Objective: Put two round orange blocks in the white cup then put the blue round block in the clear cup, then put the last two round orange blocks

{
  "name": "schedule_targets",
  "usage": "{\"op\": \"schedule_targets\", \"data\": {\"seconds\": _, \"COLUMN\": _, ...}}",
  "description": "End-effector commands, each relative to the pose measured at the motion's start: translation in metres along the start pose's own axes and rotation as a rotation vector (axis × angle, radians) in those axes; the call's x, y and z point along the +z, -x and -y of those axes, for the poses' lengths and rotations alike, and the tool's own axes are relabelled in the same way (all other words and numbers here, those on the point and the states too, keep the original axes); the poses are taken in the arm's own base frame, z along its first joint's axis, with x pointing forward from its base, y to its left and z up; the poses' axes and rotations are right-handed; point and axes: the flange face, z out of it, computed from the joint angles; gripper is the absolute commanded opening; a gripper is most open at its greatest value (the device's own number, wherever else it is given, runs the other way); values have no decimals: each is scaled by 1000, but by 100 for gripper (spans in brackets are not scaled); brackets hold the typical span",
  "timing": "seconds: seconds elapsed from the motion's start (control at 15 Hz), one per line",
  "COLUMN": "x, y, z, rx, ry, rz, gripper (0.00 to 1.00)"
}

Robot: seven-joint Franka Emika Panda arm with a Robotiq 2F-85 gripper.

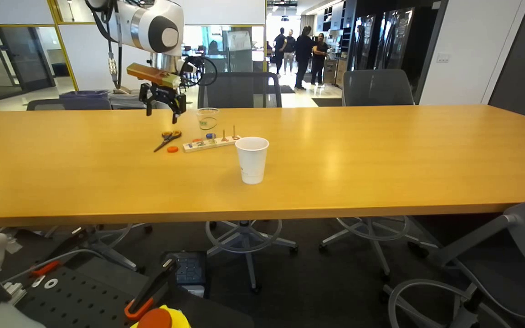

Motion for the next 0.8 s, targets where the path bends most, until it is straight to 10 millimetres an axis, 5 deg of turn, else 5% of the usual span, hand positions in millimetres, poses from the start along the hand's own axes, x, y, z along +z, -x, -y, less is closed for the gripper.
{"op": "schedule_targets", "data": {"seconds": 0.0, "x": 13, "y": 0, "z": 9, "rx": 42, "ry": -39, "rz": -7, "gripper": 100}}
{"op": "schedule_targets", "data": {"seconds": 0.73, "x": 65, "y": -17, "z": -6, "rx": -268, "ry": 30, "rz": 40, "gripper": 100}}
